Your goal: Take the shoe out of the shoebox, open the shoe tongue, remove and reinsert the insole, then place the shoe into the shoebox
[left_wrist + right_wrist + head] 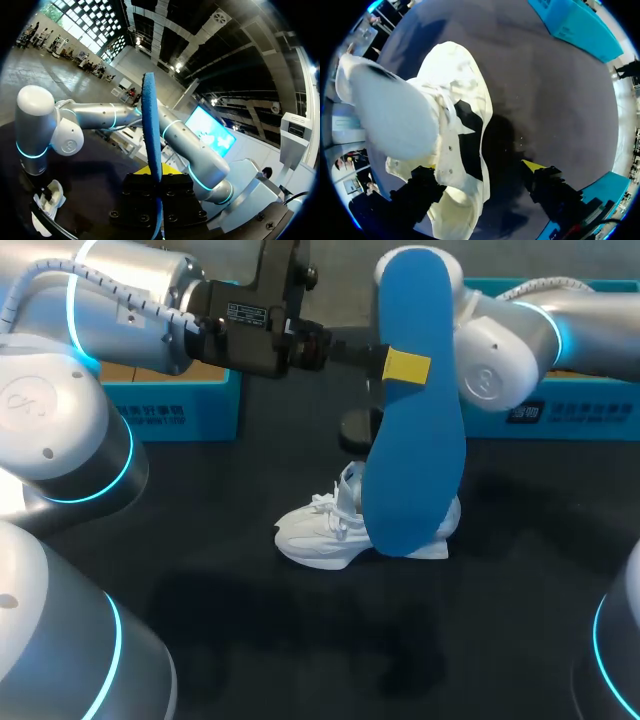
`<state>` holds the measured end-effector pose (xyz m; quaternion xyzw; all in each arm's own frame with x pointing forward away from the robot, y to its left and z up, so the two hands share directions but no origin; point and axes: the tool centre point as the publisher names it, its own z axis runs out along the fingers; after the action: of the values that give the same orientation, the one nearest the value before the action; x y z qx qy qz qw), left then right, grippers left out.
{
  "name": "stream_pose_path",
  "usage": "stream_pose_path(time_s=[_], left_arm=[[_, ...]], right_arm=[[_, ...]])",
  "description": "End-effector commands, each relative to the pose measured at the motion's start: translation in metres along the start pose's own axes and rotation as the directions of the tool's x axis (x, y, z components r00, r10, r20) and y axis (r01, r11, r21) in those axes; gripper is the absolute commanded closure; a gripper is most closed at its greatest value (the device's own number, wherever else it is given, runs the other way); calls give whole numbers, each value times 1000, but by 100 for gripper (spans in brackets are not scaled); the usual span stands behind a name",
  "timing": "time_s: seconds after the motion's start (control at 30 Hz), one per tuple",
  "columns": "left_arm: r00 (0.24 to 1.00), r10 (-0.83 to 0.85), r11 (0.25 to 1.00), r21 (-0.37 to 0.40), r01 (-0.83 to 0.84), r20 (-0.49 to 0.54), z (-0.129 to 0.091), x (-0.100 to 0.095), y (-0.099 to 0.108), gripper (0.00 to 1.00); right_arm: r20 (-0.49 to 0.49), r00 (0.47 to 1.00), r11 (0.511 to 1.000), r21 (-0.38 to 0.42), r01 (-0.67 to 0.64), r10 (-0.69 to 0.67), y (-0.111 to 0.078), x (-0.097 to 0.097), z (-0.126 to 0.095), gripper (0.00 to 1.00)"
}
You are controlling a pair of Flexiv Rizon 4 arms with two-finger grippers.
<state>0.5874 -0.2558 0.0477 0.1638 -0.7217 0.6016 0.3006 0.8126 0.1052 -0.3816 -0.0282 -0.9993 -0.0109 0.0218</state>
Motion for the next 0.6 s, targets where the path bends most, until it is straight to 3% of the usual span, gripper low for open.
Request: stream_pose_path(time_s=[0.03,0.1,0.13,0.2,0.23,0.27,0.4,0.6], left_arm=[[1000,0,1000,1,0,0,0,0,1,100],[1000,0,1000,1,0,0,0,0,1,100],[1000,0,1000,1,0,0,0,0,1,100],[1000,0,1000,1,0,0,0,0,1,100],[1000,0,1000,1,0,0,0,0,1,100],[1000,0,1000,1,0,0,0,0,1,100],[1000,0,1000,1,0,0,0,0,1,100],[1000,0,1000,1,0,0,0,0,1,100]], right_arm=[[-5,1000,1000,-7,1,-1,0,0,10,31],[-6,1000,1000,-8,0,0,0,0,10,32],[-6,1000,1000,-13,-9,9,-2,1,11,51],[-6,1000,1000,-13,-10,10,-2,1,11,52],[-4,1000,1000,-4,-16,16,-4,3,10,61],[-4,1000,1000,-4,-17,17,-5,3,10,64],[-16,1000,1000,-1,-20,20,-7,8,12,100],[-31,999,999,-8,-33,32,-6,17,12,100]])
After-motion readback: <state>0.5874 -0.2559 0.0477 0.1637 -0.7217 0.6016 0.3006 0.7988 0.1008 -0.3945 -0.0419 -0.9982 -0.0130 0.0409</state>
